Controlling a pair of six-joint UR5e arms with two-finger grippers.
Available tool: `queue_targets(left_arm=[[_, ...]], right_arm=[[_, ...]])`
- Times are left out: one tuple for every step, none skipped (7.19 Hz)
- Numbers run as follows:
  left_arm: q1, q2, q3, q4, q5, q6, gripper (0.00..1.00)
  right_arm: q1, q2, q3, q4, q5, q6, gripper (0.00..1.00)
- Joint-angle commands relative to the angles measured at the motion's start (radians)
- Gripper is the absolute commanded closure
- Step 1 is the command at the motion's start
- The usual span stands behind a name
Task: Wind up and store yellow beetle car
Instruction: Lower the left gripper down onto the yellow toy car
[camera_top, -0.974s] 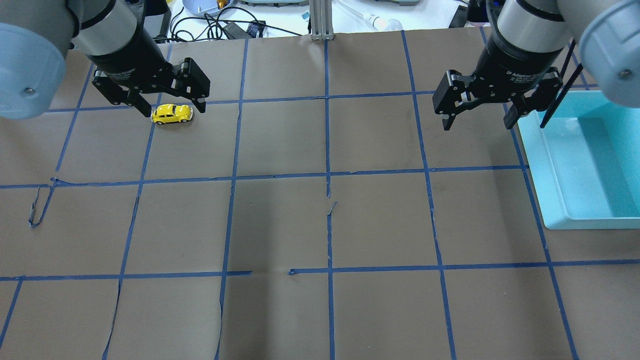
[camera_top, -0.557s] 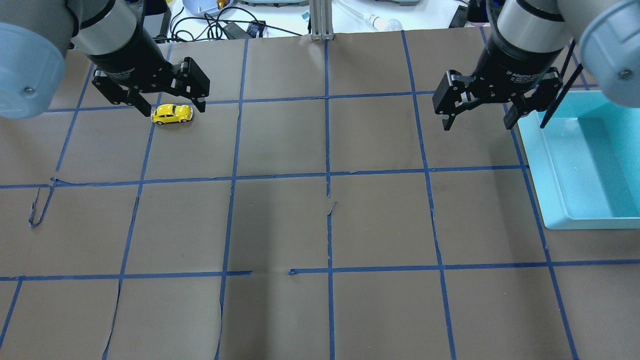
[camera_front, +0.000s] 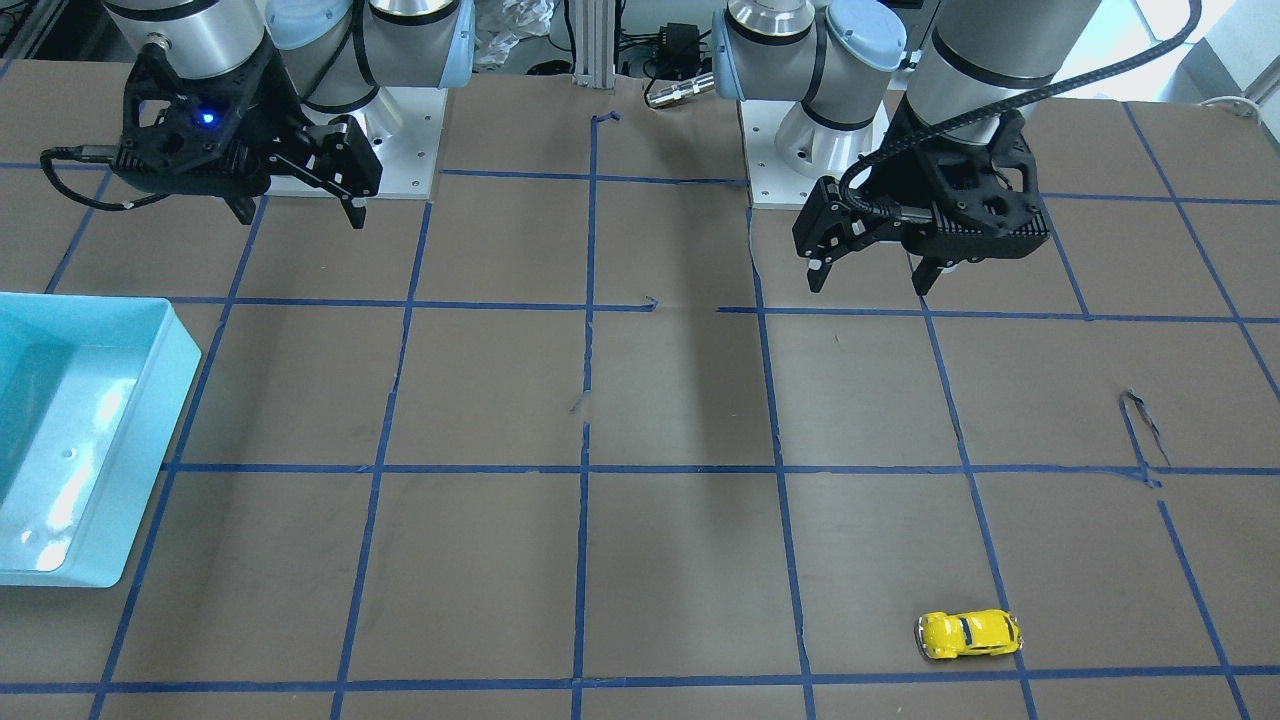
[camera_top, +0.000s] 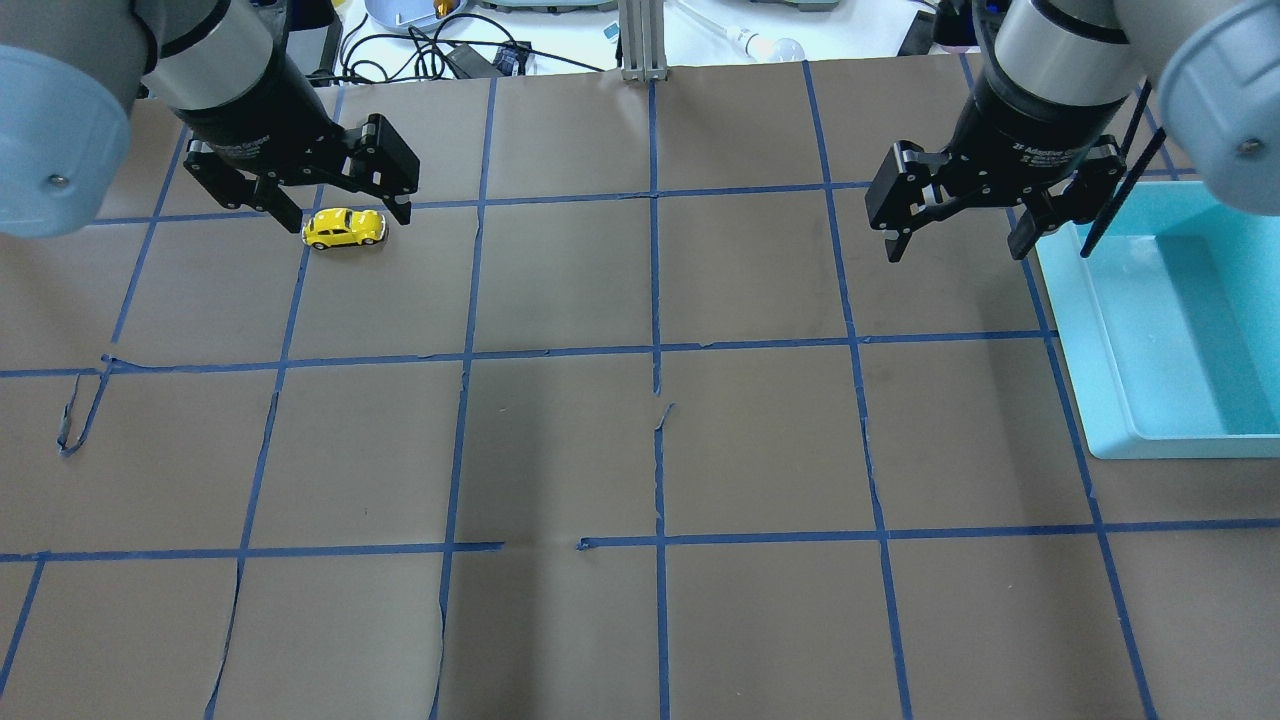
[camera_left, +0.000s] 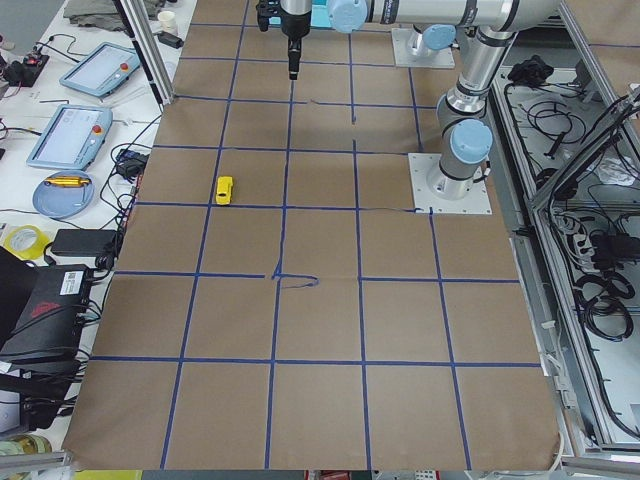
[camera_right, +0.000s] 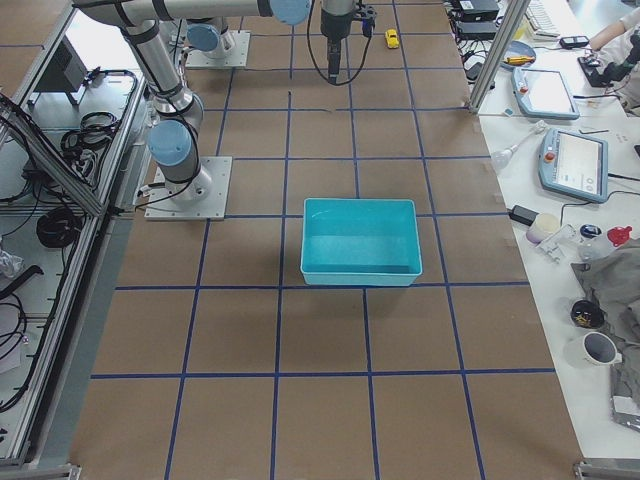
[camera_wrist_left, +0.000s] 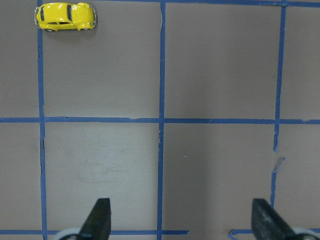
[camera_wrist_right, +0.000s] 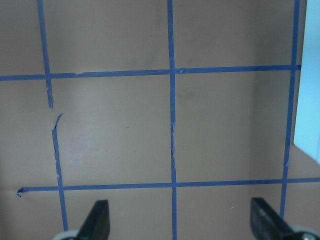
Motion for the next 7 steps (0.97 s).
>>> queue_targets(left_arm=[[0.0,-0.005,0.002,0.0,-0.002,0.029,0.0],[0.002,-0.017,0.005,0.002,0.0,0.09,0.0],[0.002,-0.032,0.015,0.002,0.0,0.214,0.0],[0.003,-0.041,0.018,0.0,0.0,0.283,0.0],[0.009,-0.063,0.018,0.0,0.0,0.422,0.0],[0.011,-0.086,0.02,0.0,0.0,0.563,0.0],[0.032,-0.109,0.021,0.0,0.0,0.736,0.0]], right_arm=[[0.0,0.0,0.0,0.002,0.0,-0.001,0.0],[0.0,0.0,0.0,0.002,0.0,-0.001,0.0],[0.0,0.0,0.002,0.002,0.0,-0.001,0.0],[0.0,0.0,0.002,0.003,0.0,-0.001,0.0],[0.0,0.0,0.002,0.003,0.0,-0.001,0.0],[0.0,0.0,0.002,0.005,0.0,0.0,0.0],[0.0,0.0,0.002,0.005,0.0,-0.001,0.0]])
